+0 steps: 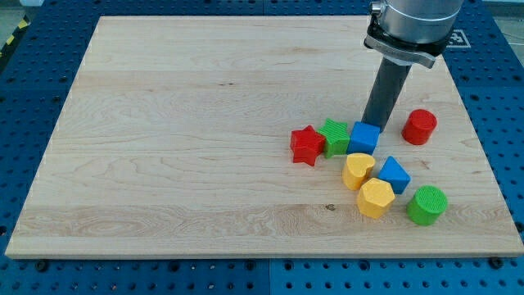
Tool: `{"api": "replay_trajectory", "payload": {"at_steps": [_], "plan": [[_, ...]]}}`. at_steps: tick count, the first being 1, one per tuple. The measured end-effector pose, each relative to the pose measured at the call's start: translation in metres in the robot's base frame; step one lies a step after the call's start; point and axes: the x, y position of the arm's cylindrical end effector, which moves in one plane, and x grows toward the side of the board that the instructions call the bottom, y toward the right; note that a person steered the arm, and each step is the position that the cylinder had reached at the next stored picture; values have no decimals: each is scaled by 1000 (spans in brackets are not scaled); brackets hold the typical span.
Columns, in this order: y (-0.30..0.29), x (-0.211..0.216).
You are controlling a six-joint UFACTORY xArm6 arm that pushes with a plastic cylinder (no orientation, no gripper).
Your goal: Slightly touch the top of the green star
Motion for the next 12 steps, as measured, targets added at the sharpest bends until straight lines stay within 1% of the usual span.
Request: {"api": "replay_trajectory", "payload": {"at_steps": [1, 3, 4, 5, 6, 9, 12], "plan": [[0, 10], [0, 15], [0, -15], [-7, -58], [-43, -79], [-46, -79], [-54, -67]]}}
